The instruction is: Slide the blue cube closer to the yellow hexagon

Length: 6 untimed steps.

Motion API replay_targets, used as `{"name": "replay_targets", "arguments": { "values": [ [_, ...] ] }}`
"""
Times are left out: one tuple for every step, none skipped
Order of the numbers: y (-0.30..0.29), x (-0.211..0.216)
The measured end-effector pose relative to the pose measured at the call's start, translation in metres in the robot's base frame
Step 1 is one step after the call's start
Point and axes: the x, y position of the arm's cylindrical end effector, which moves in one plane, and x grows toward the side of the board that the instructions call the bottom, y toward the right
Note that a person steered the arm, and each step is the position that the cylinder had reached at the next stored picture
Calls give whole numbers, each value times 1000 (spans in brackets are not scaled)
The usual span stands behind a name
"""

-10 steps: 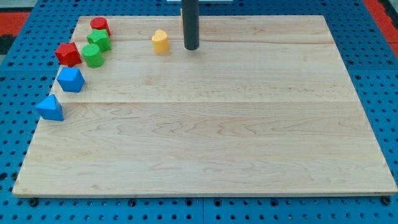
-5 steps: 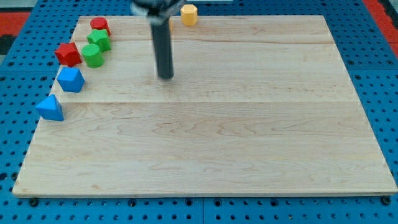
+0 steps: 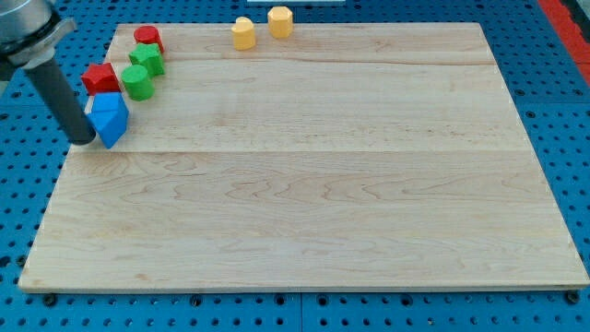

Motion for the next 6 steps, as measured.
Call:
{"name": "replay_targets", "arguments": {
  "values": [
    [-9, -3],
    [-32, -16],
    [-2, -50],
    [105, -66],
    [177, -74],
    [115, -52]
  ]
}}
